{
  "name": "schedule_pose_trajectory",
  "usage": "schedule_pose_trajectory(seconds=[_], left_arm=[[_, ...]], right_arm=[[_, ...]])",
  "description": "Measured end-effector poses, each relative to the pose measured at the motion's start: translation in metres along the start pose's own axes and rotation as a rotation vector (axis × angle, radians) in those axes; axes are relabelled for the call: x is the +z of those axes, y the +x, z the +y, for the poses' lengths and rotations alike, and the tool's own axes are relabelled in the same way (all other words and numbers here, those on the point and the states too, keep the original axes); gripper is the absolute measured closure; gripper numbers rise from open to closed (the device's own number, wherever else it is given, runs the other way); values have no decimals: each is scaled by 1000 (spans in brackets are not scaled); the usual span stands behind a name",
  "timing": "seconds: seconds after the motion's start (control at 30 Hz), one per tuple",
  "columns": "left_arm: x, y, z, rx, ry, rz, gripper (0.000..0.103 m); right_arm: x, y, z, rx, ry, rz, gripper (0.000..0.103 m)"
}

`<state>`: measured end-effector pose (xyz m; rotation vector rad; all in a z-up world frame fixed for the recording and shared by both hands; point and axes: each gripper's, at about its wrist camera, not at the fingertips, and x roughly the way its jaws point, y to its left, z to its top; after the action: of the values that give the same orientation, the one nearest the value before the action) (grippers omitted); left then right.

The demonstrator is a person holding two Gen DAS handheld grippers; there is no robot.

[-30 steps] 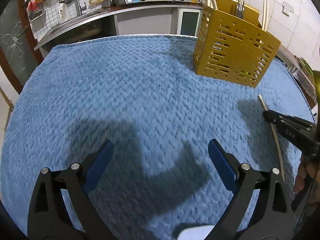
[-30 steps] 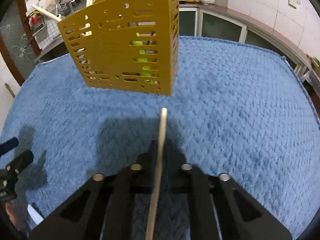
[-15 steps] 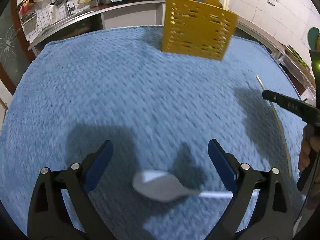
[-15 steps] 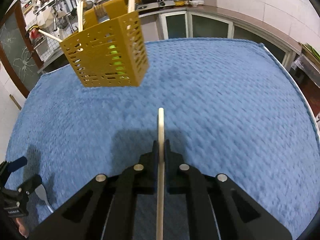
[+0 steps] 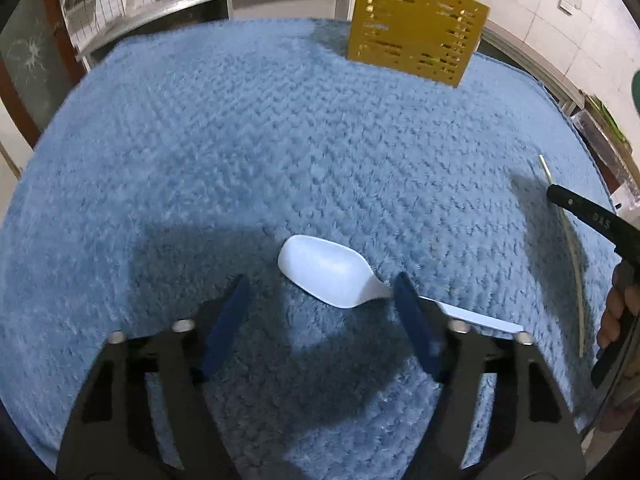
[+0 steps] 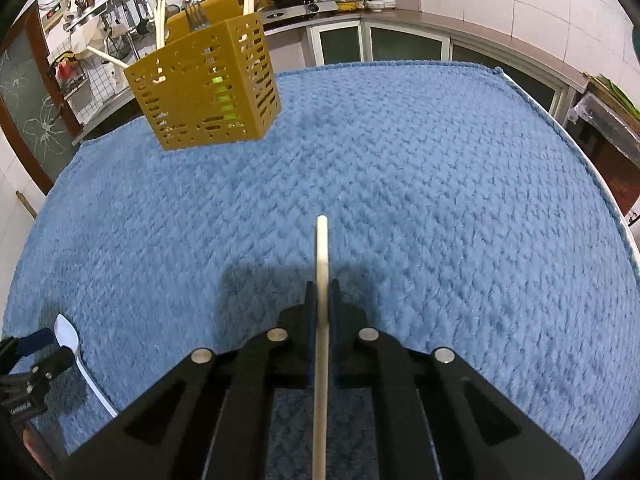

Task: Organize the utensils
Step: 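Close the left tool on the white plastic spoon while the right tool holds the chopstick, then lift the spoon and chopstick and carry them above the yellow holder with both tools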

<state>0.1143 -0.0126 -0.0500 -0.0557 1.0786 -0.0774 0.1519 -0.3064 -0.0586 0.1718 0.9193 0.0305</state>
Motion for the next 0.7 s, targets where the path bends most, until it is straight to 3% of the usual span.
schedule_pose_trajectory(seconds=[0.13, 0.4, 0.7], left_arm=[[9, 6, 5, -23, -26, 6, 62], [29, 16, 7, -61, -37, 5, 85], [59, 26, 2, -90, -3, -10, 95]], right_arm=[[1, 1, -3, -2, 5, -3, 97], [5, 9, -10, -18, 15, 9, 97], [14, 9, -11, -23, 4, 9, 97]])
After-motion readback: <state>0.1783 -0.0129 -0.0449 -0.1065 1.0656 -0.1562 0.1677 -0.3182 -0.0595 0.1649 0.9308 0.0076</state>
